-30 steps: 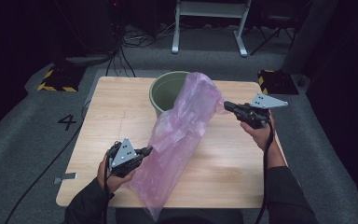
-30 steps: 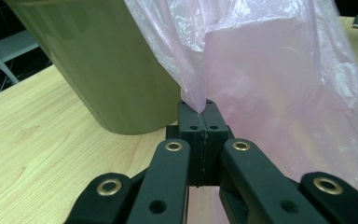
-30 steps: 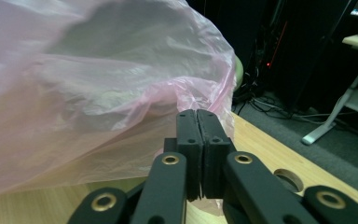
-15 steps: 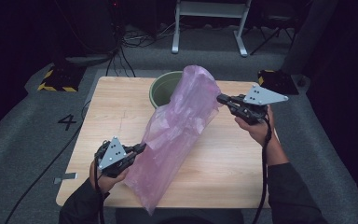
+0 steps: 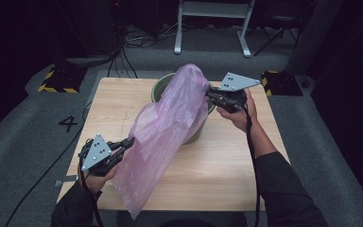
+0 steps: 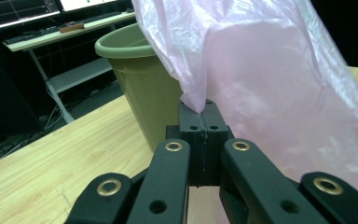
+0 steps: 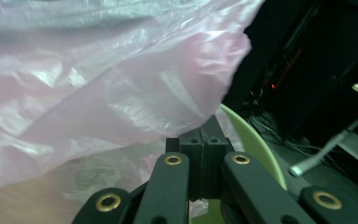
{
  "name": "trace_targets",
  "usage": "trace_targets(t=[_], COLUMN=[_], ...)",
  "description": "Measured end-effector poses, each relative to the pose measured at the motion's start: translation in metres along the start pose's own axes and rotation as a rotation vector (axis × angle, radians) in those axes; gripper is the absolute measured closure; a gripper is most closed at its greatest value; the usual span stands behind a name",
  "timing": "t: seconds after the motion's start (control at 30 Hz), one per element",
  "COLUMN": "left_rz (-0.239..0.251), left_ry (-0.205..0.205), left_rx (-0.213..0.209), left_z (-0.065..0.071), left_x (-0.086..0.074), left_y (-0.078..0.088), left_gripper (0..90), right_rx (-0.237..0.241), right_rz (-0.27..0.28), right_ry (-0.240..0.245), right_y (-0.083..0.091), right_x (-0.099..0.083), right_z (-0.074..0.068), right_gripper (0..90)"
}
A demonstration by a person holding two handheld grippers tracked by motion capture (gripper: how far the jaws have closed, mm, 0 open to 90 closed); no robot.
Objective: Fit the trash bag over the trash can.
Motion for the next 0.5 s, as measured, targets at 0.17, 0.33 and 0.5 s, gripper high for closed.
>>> trace_targets(t=[0.17,0.33,0.5], left_rz=[0.001,-0.003,-0.005], left_ry=[-0.003,-0.003,-0.003], left_rx=[-0.003,0.004,0.016], left_z=[-0.002,-0.005,-0.009], left_x=[0.001,0.001,0.003], left_y=[-0.003,-0.003,-0.002], left_gripper=[90.0,90.0,90.0], right_rx=[0.013,0.031,0.053], right_rz=[-0.079,-0.151,-0.184], right_ry=[-0.019,-0.048,-0.090], right_y=[-0.022,-0.031,-0.032], right_x=[-0.007,-0.017,-0.025], right_z=[0.007,0.010,0.012], right_gripper=[90.0,86.3,67.0])
Point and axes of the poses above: each handheld gripper's, and its own axes: y roughly backward along the jaws, x roughly out of its top, z roughly to its right, the point moved 5 cm from there along -y, roughly forward along the jaws, and after that the axes turned 5 degrees about x, right-handed, at the moved point
